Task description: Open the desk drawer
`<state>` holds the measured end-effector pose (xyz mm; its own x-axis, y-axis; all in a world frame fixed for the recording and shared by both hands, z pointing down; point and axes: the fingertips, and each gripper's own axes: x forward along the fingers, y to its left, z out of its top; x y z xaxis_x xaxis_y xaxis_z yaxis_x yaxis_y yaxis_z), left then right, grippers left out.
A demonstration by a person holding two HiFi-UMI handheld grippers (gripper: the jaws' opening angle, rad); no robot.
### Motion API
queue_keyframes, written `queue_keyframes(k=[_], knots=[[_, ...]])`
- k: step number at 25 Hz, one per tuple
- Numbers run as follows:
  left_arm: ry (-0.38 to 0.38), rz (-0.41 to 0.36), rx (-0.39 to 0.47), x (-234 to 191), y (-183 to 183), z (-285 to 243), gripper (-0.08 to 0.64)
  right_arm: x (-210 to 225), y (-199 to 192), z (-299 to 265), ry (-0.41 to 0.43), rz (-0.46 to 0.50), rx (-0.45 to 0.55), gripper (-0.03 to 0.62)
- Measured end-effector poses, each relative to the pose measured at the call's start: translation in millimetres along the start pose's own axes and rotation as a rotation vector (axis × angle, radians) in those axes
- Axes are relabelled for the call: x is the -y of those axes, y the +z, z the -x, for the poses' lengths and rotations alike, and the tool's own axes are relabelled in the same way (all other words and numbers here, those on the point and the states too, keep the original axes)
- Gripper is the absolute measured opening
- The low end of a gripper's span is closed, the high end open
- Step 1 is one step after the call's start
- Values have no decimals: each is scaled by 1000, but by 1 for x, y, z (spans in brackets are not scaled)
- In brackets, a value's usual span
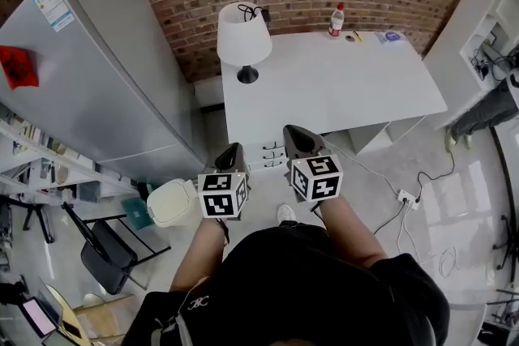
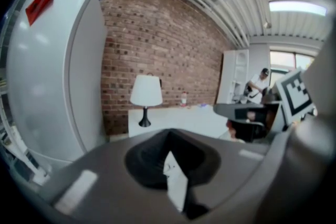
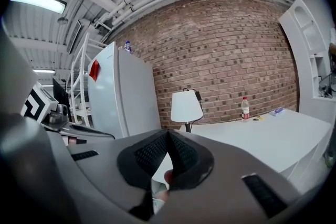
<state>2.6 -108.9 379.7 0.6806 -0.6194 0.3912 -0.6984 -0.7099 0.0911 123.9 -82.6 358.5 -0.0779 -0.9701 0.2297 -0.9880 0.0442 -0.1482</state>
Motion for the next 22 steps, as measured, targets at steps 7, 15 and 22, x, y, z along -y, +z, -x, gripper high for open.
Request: queue_keyframes(k=[7,15,22], knots=[[43,39,-30,-2,6,-46,-2,32,-6,-36,43,22,-57,-9],[118,112,-51,-14,11,-76,-2,47,-27,-72,141,160,-170,-9],[131,160,-88,-33,-5,-86,-2,36,-47,-92,185,239,-221,-9]])
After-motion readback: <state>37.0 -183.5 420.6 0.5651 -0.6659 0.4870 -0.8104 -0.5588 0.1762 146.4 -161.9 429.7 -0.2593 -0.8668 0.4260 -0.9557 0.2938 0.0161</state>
